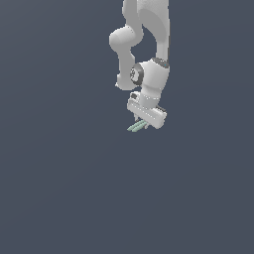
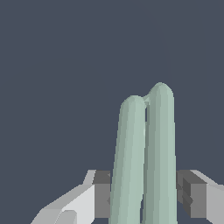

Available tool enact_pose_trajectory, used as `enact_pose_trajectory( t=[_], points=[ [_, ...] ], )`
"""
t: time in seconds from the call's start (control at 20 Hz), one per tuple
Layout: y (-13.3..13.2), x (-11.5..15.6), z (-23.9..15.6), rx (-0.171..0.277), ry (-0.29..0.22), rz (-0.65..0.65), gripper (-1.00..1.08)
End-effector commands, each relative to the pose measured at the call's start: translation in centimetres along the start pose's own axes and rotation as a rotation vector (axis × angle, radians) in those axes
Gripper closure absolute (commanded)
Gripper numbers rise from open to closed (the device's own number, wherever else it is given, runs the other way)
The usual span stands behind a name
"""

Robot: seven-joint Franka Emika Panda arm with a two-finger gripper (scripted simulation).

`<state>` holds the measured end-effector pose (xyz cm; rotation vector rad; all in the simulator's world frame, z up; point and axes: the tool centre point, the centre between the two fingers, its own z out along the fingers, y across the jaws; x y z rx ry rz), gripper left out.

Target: Pick up the object and move it to a goal position.

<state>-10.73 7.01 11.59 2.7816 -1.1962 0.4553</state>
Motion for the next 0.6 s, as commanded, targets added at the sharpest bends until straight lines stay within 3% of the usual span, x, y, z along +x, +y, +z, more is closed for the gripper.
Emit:
enact_pose_trajectory(
  t=[0.0,0.55],
  points=[
    [0.2,-0.6,-0.7,-0.001,0.001,0.0,1.08],
    [0.4,-1.7,-1.9,-0.002,0.003,-0.001,1.08]
  ],
)
